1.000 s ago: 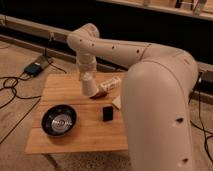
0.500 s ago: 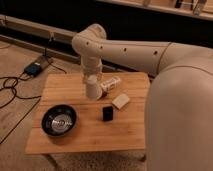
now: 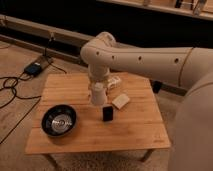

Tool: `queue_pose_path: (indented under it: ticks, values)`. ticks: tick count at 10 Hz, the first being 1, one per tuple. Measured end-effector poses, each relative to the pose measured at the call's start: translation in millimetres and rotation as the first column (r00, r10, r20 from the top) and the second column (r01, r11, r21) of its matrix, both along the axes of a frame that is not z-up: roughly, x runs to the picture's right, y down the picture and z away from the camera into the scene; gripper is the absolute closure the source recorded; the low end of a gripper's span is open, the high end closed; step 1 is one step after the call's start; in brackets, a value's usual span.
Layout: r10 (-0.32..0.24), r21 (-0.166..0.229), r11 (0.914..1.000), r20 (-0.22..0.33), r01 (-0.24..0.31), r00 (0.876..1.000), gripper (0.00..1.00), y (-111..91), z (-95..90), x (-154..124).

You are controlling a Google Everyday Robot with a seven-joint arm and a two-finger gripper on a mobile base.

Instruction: Place the ceramic cup over the eraser

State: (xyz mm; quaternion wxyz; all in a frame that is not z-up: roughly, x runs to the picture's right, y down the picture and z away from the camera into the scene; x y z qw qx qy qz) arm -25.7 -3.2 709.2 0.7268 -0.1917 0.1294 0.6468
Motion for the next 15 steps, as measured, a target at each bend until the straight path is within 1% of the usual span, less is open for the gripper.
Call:
queue_pose_path:
  ticks: [3,7,9,12,14,15]
  values:
    - [0.035,0.005,0.9994,-0.02,-0.035,0.999,1.0,21,-11.5,9]
    - [0.061,0.015,0.9981,-0.048,-0.06,0.997,1.0,40,-22.1,16]
    - [0.068,0.022,0.9976,-0.062,-0.066,0.996,1.0,42,-24.7,21]
    - [0.075,0.039,0.9966,-0.08,-0.072,0.994,1.0,39,-27.1,30]
    - [0.079,0.043,0.9962,-0.086,-0.075,0.993,1.0,37,-24.0,34]
    - [0.083,0.04,0.996,-0.085,-0.079,0.993,1.0,37,-19.3,37]
